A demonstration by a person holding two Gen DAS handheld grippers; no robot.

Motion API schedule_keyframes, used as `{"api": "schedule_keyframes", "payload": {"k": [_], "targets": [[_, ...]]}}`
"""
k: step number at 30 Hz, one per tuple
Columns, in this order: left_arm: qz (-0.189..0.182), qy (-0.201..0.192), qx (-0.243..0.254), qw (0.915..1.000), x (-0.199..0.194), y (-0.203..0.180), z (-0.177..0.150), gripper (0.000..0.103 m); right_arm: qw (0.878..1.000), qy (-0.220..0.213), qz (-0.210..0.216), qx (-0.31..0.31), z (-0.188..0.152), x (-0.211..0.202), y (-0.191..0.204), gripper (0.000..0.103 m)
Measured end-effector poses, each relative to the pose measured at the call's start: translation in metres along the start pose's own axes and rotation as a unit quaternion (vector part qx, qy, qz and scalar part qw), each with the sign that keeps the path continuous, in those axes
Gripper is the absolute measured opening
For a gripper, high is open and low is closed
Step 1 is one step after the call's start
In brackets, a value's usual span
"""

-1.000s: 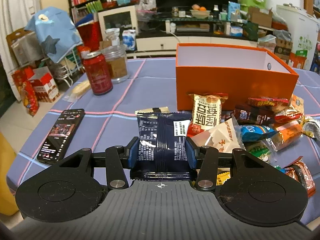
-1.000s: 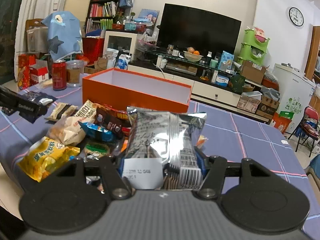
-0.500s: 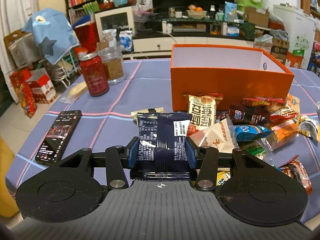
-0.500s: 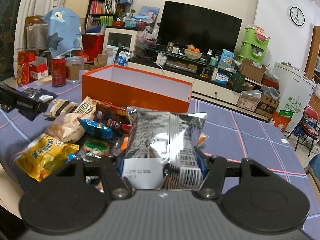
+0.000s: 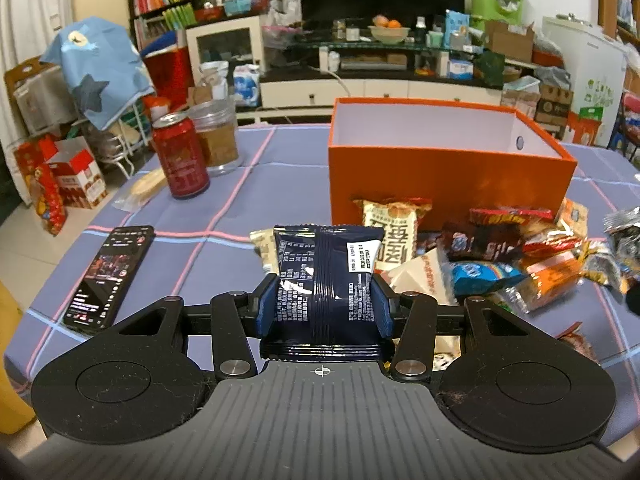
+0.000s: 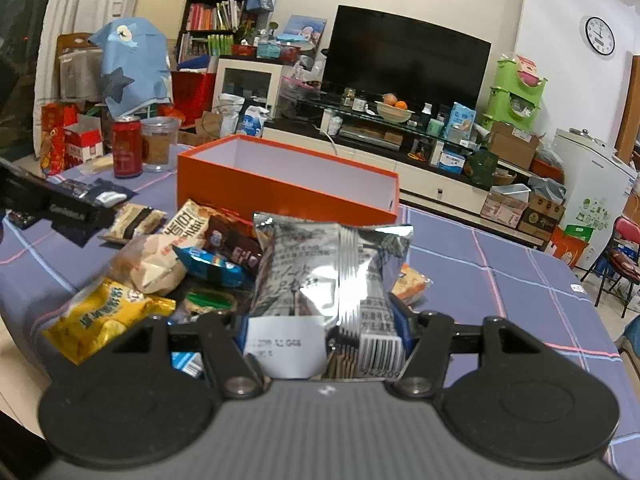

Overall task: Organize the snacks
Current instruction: 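Carry both held packets over the orange box with both tools, then open both tools to drop the packets into the orange box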

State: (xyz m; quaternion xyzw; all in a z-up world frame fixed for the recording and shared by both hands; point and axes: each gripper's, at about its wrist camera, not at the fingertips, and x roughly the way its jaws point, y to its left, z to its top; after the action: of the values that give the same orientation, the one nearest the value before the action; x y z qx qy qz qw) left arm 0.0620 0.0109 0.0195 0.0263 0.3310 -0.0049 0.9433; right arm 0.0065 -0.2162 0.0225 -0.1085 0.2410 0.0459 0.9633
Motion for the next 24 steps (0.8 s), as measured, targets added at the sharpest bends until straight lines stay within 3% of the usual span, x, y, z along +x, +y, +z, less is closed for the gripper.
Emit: {"api": "schedule_keyframes", "payload": {"k": [9,14,18,24], "targets": [[-0.030,-0.008,-0.015,0.9994,-0.015,-0.005,0.014,0.020,1.000,-0.005,0.008,-0.003,0.008,0.000,0.013,0.062],[-0.059,-0.033,-0.005,0.9977,-0.018,-0.011,0.057,0.020,1.000,-0.012,0.023,0.014,0.033,0.005,0.005,0.062],[-0.062,-0.050,-0.008,0.9968,0.015,-0.020,0.108,0.020,0.998,-0.022,0.027,0.057,0.079,0.047,-0.016,0.062],[-0.063,-0.019,-0.023,0.9975,0.100,-0.034,0.164,0.020,0.992,0.009,0.036,0.120,0.139,0.147,-0.039,0.062]]}}
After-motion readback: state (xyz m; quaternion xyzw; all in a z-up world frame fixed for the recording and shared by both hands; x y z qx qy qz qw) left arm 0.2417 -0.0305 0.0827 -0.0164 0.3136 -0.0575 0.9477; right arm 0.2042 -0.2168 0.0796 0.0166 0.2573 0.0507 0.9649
